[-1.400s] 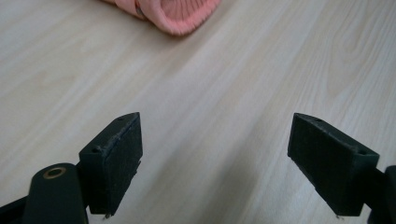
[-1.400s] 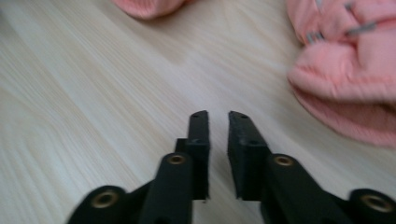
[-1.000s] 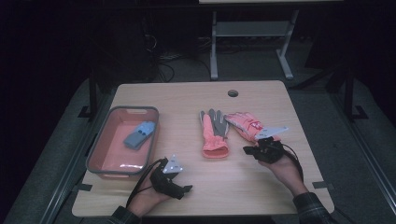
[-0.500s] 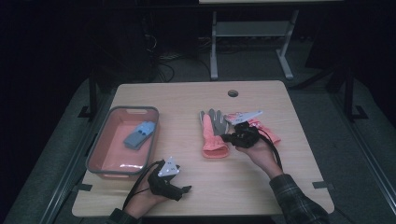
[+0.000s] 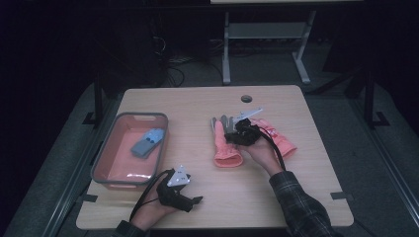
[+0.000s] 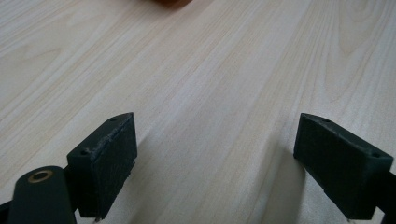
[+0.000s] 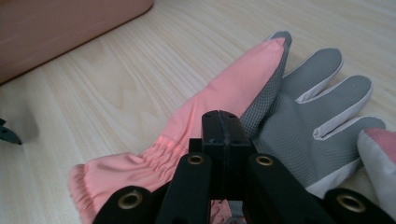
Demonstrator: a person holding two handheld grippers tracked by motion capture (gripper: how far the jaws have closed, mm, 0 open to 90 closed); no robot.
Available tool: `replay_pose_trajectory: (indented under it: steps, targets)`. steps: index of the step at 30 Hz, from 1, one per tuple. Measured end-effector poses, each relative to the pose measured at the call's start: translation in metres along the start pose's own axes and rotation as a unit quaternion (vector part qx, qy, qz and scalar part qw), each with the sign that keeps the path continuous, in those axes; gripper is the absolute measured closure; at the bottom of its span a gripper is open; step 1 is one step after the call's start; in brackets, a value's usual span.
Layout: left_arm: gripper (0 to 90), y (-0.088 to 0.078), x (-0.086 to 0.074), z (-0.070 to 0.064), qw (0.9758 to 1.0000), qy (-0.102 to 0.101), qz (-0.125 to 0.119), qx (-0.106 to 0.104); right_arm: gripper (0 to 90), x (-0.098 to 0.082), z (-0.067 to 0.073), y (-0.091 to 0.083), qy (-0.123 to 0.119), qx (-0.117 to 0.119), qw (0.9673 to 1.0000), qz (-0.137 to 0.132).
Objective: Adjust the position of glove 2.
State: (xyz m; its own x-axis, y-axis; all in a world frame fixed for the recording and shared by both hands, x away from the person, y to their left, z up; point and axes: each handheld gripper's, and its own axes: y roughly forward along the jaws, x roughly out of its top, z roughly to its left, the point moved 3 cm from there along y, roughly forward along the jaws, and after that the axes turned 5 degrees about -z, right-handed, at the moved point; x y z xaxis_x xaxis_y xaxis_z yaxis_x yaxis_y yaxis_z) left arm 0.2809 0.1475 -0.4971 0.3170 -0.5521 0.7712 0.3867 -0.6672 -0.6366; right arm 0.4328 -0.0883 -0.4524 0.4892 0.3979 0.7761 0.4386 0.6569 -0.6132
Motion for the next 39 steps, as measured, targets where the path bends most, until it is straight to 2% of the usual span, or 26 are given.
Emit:
replay_pose_trajectory:
  steps: [3,6,10,13,19,29,32,39]
  targets:
    - [12.6,0.0,0.0,0.0,1.0,0.0,-0.002,0.0,90.0,-0.005,0.001,0.004,-0.003,0.003,0.9999,0.014]
    - [12.6,0.0,0.0,-0.001,1.0,-0.004,-0.002,-0.001,90.0,-0.008,0.001,0.004,-0.006,0.008,0.9998,0.014]
    - [12.6,0.0,0.0,-0.001,1.0,-0.005,-0.002,-0.001,90.0,-0.013,0.003,0.0,0.001,0.02,0.9996,0.019]
    - [12.6,0.0,0.0,-0.001,1.0,-0.003,-0.003,-0.001,90.0,-0.018,0.006,-0.005,-0.009,0.026,0.9994,0.022]
    - [12.6,0.0,0.0,0.0,1.0,0.0,0.0,0.0,90.0,-0.029,0.019,-0.018,-0.024,0.043,0.9982,0.034]
    - [12.6,0.0,0.0,0.0,1.0,-0.002,-0.002,0.0,90.0,-0.045,0.035,-0.037,-0.044,0.053,0.9967,0.044]
    - [12.6,0.0,0.0,0.0,1.0,-0.002,-0.002,0.0,90.0,-0.053,0.045,-0.047,-0.056,0.06,0.9953,0.051]
    - [12.6,0.0,0.0,0.0,1.0,0.001,-0.002,0.001,90.0,-0.067,0.059,-0.063,-0.061,0.071,0.9939,0.058]
